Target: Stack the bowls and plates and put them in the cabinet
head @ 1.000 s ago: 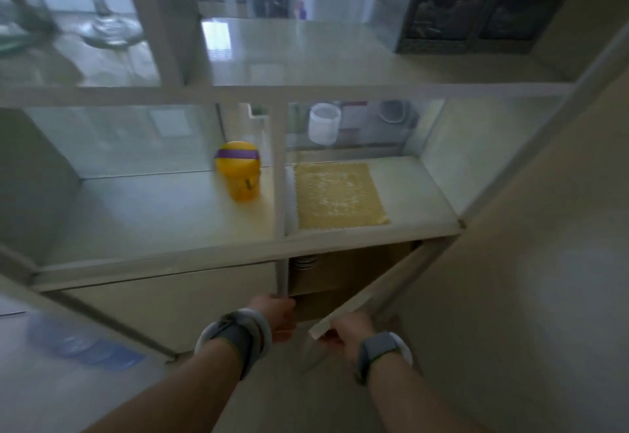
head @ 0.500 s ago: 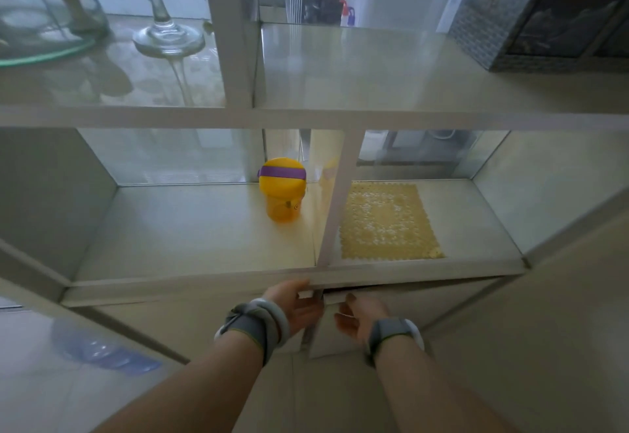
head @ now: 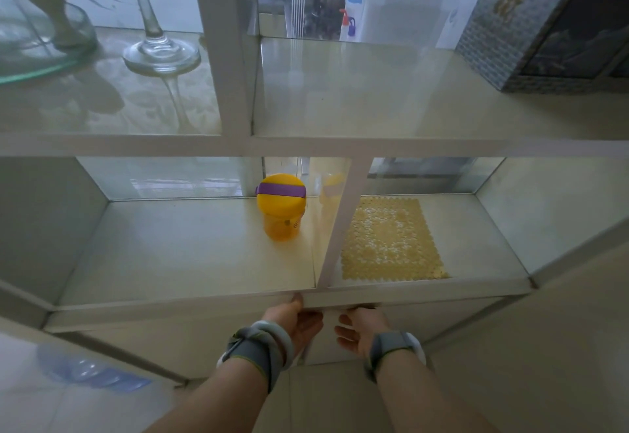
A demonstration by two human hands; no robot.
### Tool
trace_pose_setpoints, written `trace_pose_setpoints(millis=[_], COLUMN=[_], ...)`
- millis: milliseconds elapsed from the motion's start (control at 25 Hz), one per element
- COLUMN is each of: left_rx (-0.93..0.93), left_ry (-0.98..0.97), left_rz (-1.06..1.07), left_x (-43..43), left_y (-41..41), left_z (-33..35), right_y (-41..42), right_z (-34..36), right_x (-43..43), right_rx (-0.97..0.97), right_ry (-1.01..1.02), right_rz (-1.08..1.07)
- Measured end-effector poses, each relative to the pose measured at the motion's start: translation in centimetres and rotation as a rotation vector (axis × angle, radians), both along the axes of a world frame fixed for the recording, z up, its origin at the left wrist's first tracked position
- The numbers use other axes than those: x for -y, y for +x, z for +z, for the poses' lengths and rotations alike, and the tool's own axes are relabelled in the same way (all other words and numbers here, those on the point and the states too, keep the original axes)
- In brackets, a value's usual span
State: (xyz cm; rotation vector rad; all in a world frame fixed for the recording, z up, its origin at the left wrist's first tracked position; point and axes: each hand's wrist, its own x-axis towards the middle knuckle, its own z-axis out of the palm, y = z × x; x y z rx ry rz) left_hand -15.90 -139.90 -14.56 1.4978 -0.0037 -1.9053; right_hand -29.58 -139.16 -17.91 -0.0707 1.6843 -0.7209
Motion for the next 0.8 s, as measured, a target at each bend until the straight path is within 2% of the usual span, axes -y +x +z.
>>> trace_pose_setpoints(millis=[240, 480, 680, 800], left_rx=[0.013, -0.001, 0.100, 0.048], left_ry=[-0.017, -0.098, -0.091, -0.066], left_rz=[0.002, -0.047, -0.200, -0.258], left_x=[0.0, -0.5, -5.9, -11.6], left_y=[-0.1, 0.1, 1.6, 2.7], left_z=[-0.2, -0.6, -0.3, 1.7], right_y=[-0.1, 0.4, -0.6, -0.5], right_z=[0.6, 1.0, 2.6, 3.8], right_x=[-0.4, -4.3, -11.0, -14.9], right_rx=[0.017, 0.222, 0.180, 0.173], right_ry=[-0.022, -0.156, -0.143, -0.118], right_rz=[-0.009, -0.095, -0.020, 0.021])
